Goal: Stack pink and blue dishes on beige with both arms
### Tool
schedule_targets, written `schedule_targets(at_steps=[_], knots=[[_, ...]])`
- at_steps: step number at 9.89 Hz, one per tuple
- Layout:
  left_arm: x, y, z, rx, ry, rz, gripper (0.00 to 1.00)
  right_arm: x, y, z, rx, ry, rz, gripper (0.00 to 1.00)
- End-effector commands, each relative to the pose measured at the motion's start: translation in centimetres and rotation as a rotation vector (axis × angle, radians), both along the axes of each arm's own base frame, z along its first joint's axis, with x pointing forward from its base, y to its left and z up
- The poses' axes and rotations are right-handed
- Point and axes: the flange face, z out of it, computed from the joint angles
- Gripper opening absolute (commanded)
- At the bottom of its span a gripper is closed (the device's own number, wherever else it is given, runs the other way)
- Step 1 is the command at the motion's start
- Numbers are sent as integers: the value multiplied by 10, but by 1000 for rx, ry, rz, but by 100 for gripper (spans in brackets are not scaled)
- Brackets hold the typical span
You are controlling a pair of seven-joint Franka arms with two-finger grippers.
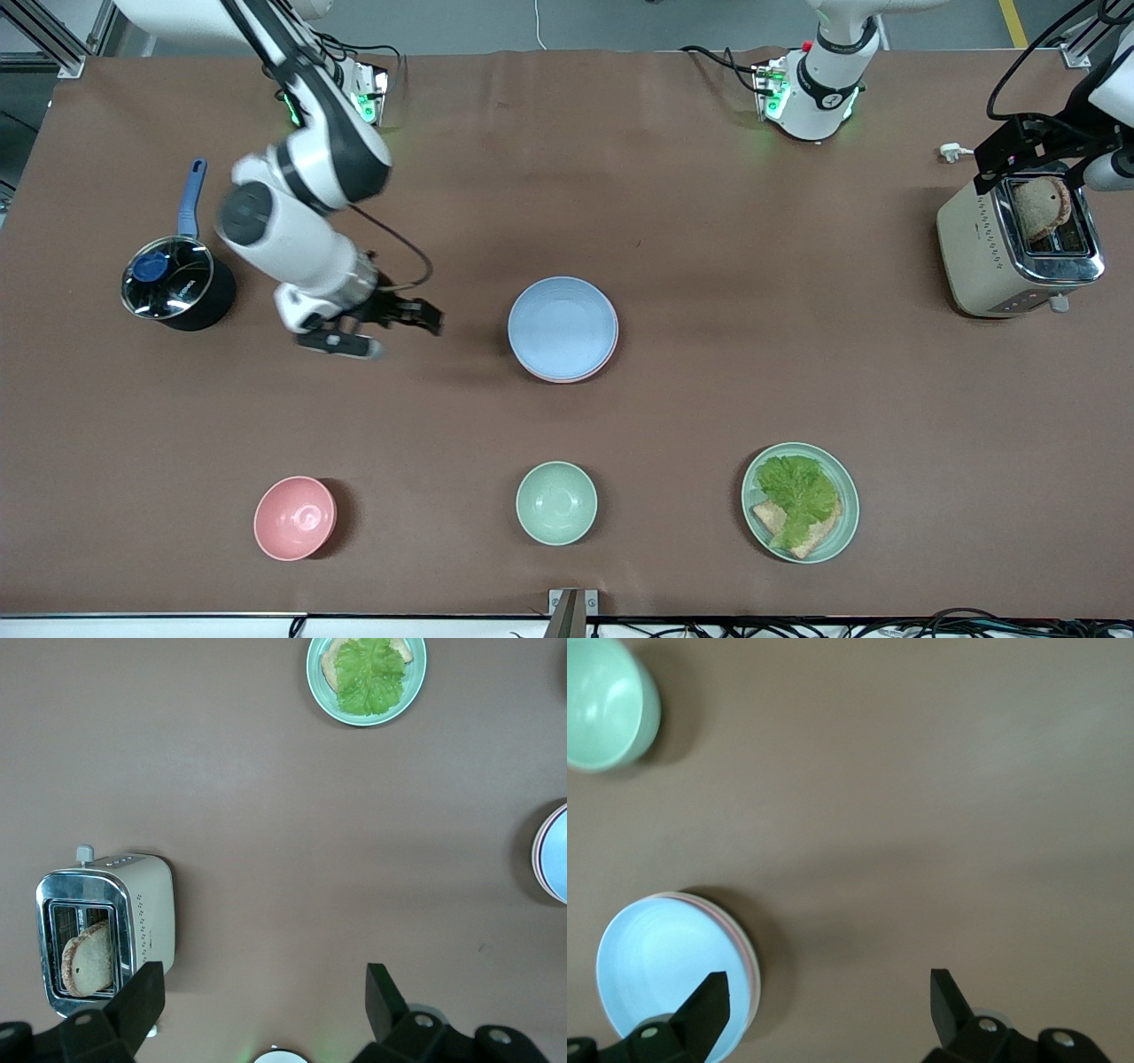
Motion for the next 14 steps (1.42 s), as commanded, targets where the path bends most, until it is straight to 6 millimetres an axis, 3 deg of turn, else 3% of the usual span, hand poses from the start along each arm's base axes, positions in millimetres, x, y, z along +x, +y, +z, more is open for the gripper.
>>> schedule_targets(at_steps=[1, 3, 5, 6, 8, 14], knots=[[4, -1, -20, -15, 17, 7, 100, -4, -86, 89, -70, -38, -62, 100], [7, 4, -18, -17, 15, 6, 100, 4, -167, 154, -85, -17, -68, 100], [9, 4, -15, -9, 7, 13, 100, 0, -214, 212, -90, -19, -85, 100], [13, 5, -11, -6, -5, 7, 100, -5, -231, 232, -97, -29, -17, 100], [19, 5, -13, -9, 0, 7, 100, -22, -240, 270, -115, 4, 54, 100], [12, -5, -32, -17, 10, -23, 100, -22, -243, 262, -119, 34, 65, 100]])
